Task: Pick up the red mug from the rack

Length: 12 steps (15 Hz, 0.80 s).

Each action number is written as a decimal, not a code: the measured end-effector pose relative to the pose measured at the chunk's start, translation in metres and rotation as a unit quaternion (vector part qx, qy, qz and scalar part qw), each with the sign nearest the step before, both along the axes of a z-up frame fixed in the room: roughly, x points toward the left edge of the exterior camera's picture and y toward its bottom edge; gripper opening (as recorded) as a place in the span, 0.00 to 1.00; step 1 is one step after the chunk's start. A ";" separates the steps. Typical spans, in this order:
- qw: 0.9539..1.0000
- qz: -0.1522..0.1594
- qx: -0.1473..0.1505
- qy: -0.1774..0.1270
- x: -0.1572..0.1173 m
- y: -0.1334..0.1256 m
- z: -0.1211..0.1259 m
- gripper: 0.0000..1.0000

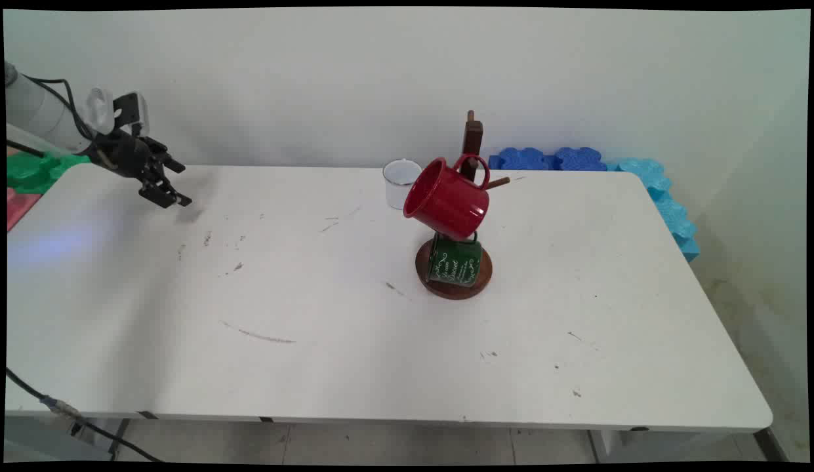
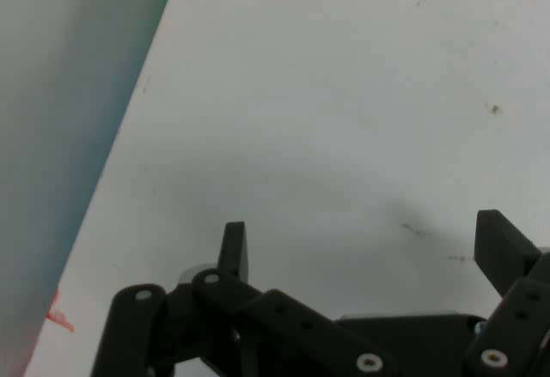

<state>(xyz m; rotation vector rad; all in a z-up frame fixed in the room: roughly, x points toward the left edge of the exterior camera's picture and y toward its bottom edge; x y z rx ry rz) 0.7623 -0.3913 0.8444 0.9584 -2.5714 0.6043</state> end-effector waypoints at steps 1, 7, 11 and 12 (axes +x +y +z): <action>1.000 -0.001 -0.001 0.001 -0.002 0.000 0.001 1.00; 1.000 -0.011 -0.009 0.009 -0.021 0.002 0.013 1.00; 1.000 -0.014 -0.014 0.016 -0.037 0.006 0.022 1.00; 1.000 -0.015 -0.015 0.019 -0.043 0.008 0.025 1.00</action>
